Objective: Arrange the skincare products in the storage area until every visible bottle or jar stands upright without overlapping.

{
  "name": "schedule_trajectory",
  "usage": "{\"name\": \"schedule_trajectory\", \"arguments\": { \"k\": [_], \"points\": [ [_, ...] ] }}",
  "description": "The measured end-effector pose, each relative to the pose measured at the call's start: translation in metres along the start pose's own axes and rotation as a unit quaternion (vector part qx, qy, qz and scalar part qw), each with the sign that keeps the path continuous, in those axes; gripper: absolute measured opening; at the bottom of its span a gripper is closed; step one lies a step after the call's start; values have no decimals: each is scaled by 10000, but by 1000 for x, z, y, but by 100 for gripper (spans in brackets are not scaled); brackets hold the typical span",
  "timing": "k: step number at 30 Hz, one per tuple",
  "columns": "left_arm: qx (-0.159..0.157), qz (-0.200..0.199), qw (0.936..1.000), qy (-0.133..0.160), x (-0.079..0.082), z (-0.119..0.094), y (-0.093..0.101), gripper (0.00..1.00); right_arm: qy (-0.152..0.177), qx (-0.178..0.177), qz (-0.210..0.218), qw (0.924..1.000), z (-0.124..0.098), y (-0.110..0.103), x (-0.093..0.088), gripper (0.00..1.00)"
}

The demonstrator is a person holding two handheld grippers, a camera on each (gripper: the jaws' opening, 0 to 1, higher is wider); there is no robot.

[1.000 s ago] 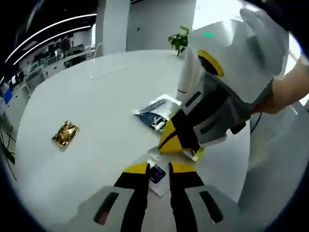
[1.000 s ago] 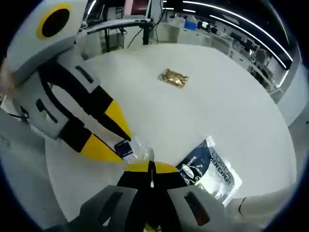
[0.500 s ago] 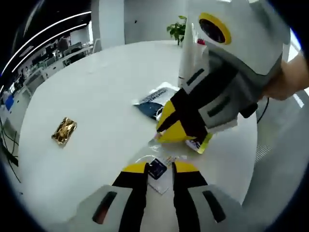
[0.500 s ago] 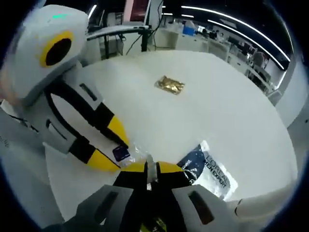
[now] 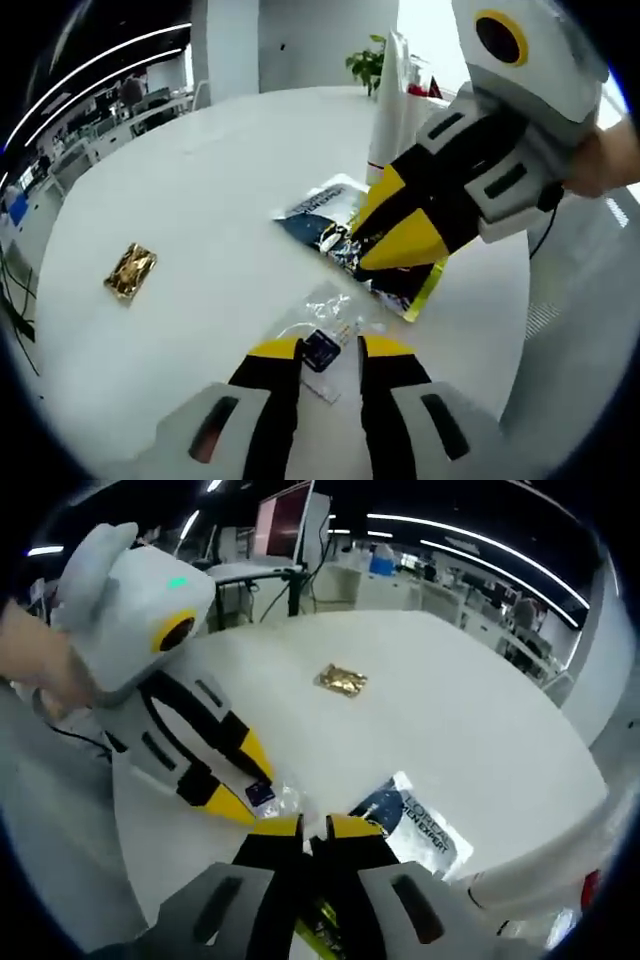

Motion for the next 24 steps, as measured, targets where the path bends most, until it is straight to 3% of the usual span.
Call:
{"name": "schedule_trajectory", "arguments": {
  "k": [15, 24],
  "points": [
    [77, 5, 10000, 52, 4, -7, -2, 21, 105, 25, 129, 9999, -25, -2, -4, 13],
    [185, -21, 9998, 96, 13, -19, 0, 29, 202, -35, 282, 9994, -37, 0, -10, 18]
  ]
}}
Point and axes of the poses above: the point that each gripper's makers call its tool centre point, and the gripper's own axes: z roughly forward along the fingers, y roughly to its right, x roughly out of its top, the point moved 8 cm from there along -z, roughly backward along the fingers, and after that the axes turned 15 degrees about z, right-handed, at the moved point
